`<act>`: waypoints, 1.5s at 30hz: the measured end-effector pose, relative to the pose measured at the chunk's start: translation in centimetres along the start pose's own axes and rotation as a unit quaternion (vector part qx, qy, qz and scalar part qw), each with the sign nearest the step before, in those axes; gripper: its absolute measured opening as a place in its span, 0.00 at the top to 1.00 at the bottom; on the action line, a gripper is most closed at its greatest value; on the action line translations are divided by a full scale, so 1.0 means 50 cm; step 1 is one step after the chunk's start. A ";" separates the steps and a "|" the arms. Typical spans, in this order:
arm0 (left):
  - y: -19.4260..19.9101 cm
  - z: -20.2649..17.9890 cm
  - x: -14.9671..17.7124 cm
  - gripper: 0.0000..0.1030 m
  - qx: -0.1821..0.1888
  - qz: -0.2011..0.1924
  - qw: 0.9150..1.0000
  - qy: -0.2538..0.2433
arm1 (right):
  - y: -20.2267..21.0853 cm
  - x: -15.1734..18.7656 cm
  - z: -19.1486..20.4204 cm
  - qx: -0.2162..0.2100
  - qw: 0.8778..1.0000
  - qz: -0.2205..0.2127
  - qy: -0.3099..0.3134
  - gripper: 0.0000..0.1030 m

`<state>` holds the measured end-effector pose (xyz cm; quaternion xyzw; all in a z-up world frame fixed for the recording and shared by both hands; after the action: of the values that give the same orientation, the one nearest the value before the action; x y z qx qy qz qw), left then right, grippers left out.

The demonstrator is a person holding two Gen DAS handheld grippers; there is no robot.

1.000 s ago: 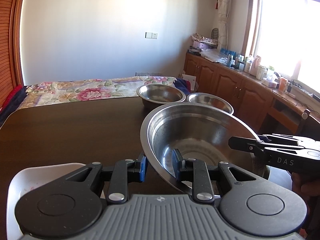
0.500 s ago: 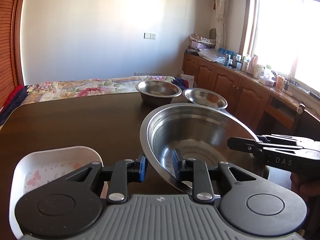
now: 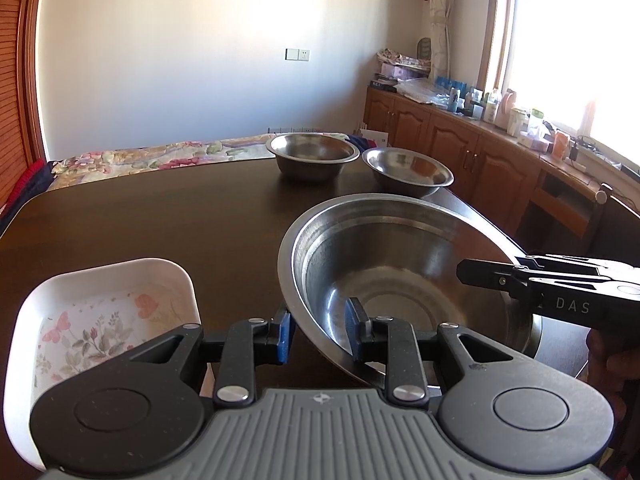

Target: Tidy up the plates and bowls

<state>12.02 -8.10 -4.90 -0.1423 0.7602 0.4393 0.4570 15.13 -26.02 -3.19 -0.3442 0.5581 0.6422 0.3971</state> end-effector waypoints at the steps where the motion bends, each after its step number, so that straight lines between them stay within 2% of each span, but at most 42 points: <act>1: 0.000 0.000 0.002 0.71 0.000 0.001 1.000 0.000 | 0.001 0.002 -0.001 0.000 1.000 0.000 -0.001 0.71; 22: -0.009 -0.001 0.005 0.69 0.001 0.010 1.000 -0.003 | -0.006 0.006 0.000 0.001 1.000 0.011 -0.002 0.71; 24: -0.011 -0.001 0.005 0.65 0.000 0.012 1.000 -0.003 | -0.006 0.006 0.000 0.002 1.000 0.011 -0.001 0.71; 26: -0.012 0.001 0.005 0.55 -0.002 0.013 1.000 -0.002 | -0.007 0.006 0.000 0.002 1.000 0.010 0.001 0.71; 28: -0.011 0.006 0.003 0.35 -0.002 0.009 1.000 0.002 | -0.006 0.006 0.000 0.004 1.000 0.010 0.002 0.71; 29: -0.009 0.008 0.002 0.33 -0.002 0.004 1.000 0.006 | -0.006 0.006 0.000 0.005 1.000 0.009 0.002 0.71; 31: -0.006 0.013 -0.003 0.30 -0.003 -0.002 1.000 0.011 | -0.006 0.006 -0.001 0.006 1.000 0.010 0.001 0.64; 32: -0.003 0.015 -0.005 0.29 -0.004 -0.004 1.000 0.011 | -0.005 0.004 -0.003 0.007 1.000 0.010 0.003 0.57; 33: -0.001 0.017 -0.008 0.28 -0.006 -0.007 1.000 0.011 | -0.005 0.002 -0.003 0.008 1.000 0.009 0.006 0.53; 39: 0.015 0.035 -0.032 0.20 -0.020 -0.029 0.999 0.015 | 0.003 -0.028 -0.014 0.019 0.999 -0.008 0.026 0.51; 45: 0.031 0.054 -0.083 0.20 -0.030 -0.061 0.998 0.015 | 0.011 -0.076 -0.041 0.032 0.998 -0.037 0.034 0.48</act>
<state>14.86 -5.82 -1.20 -0.2084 0.7433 0.4313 0.4669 16.36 -28.57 0.14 -0.3732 0.5788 0.5965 0.4122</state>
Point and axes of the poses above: each gripper's, at about its wrist camera, not at the fingertips, and y roughly against the way its jaws point, z to its left, x to its underside, the point moved 3 cm from there along -y, roughly the way its jaws point, and after that the axes turned 11 degrees about x, right-handed, at the moved point
